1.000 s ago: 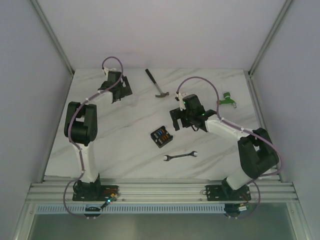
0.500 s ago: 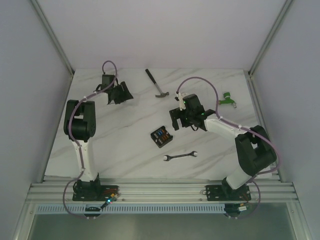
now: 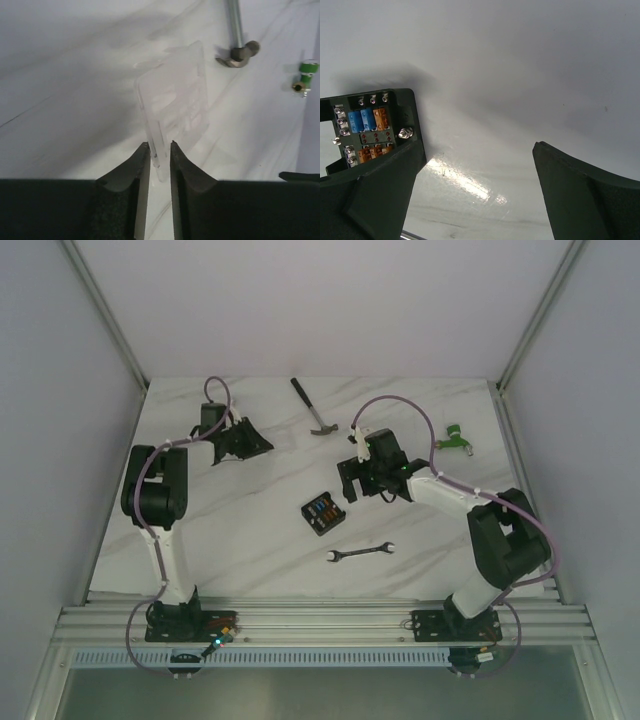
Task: Snap on the fuse box
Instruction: Pick up the fuse box cover from the center of the board.
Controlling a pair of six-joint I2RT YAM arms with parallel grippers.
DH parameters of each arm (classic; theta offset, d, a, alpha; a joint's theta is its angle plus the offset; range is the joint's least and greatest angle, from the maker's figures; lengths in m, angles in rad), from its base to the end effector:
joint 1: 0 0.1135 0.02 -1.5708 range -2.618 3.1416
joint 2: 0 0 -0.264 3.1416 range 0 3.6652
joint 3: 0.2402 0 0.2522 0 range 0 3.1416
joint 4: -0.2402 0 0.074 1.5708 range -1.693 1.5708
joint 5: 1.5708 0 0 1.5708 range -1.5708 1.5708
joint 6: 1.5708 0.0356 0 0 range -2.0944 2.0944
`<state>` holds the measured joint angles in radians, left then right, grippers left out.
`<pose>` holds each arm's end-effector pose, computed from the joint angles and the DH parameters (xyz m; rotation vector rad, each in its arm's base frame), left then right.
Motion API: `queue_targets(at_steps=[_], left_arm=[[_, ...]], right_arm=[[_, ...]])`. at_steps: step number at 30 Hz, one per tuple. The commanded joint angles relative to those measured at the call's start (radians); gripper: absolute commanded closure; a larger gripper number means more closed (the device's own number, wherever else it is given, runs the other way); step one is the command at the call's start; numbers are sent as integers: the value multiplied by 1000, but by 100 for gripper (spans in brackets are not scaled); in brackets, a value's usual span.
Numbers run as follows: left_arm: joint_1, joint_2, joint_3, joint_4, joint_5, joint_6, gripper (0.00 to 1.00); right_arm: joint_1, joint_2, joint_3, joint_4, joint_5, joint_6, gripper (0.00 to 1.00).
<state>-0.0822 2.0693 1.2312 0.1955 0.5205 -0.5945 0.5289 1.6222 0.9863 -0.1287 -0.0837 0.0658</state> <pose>0.4357 -0.0537 0.1406 -0.2809 2.2609 -0.9425 0.2966 0.1768 0.2042 -0.5839 2.2925 0.3902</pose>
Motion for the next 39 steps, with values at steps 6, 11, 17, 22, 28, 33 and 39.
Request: queue_targets(at_steps=[6,11,17,22,28,33,39], left_arm=[[10,-76,-84,174,79,-95,90],[10,-146,-122,195,91,-113,100],[10,-247,-197,235,89,-139,100],[10,-351,-294,237,51,-151,100],[8,-501,-445,268,31,-201,100],[-33,-633,-567,297,23,-227,100],[-164,-764,-715,433,-54,-353,100]], right_arm=[[-6,5,8,9,-55,-3,0],[0,-21,-6,0,-112,0,0],[86,-55,-22,-34,-85,5,0],[209,-73,-43,-64,12,22,0],[289,-117,-95,-66,77,94,0],[287,-185,-117,5,43,144,0],[254,-251,-141,164,-30,300,0]])
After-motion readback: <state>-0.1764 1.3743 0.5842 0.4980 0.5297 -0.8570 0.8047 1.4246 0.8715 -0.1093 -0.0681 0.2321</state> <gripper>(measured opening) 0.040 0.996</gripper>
